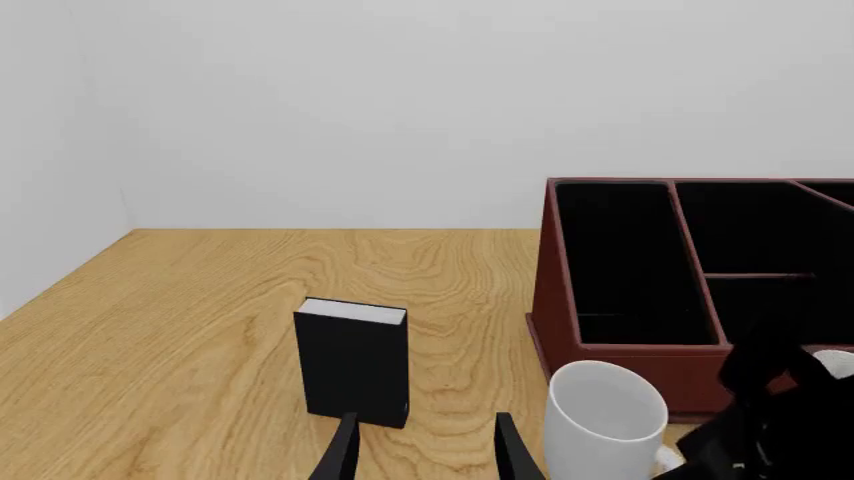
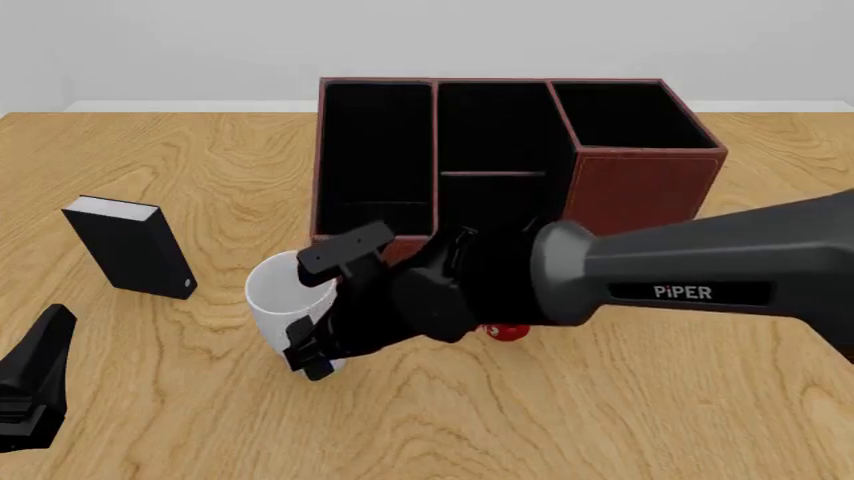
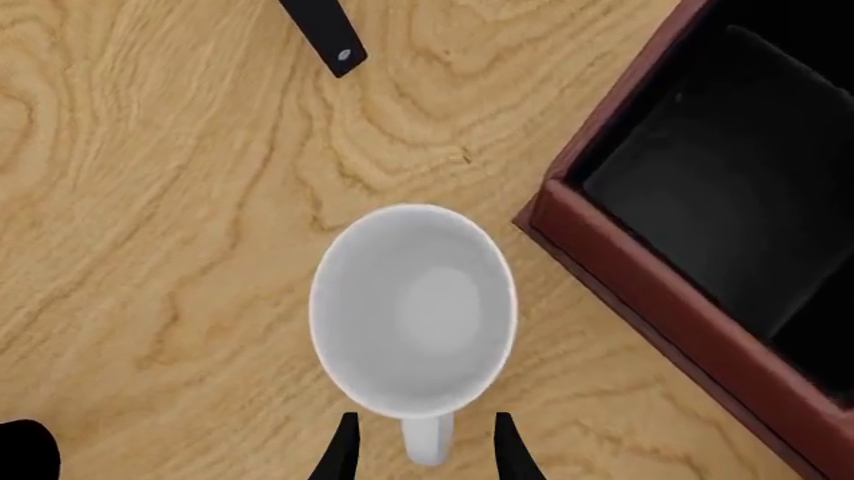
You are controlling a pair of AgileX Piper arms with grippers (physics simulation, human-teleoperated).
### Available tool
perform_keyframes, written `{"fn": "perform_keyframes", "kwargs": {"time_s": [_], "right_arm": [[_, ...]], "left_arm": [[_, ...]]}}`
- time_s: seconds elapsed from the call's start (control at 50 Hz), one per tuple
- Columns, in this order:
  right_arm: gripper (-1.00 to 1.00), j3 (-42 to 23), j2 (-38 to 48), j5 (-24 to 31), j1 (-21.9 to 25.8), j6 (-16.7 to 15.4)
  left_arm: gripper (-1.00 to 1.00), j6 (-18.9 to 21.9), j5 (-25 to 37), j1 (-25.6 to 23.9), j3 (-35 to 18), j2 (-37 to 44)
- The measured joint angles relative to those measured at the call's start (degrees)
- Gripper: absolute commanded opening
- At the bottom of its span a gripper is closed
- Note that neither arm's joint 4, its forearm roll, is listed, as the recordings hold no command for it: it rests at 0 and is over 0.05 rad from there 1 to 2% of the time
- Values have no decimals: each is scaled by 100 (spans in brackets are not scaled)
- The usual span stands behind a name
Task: Pick up the white mug and place it to the right of the caddy.
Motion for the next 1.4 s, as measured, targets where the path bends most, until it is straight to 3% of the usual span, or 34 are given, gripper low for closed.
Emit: {"fn": "perform_keyframes", "kwargs": {"time_s": [0.18, 0.2, 0.74, 1.4], "right_arm": [[100, -6, 61, -7, 15, 36], [-100, -6, 64, -9, 15, 39], [-100, 86, -97, -43, -62, -86], [-100, 416, -844, 52, -303, -794]], "left_arm": [[100, 0, 0, 0, 0, 0], [100, 0, 0, 0, 0, 0], [100, 0, 0, 0, 0, 0], [100, 0, 0, 0, 0, 0]]}}
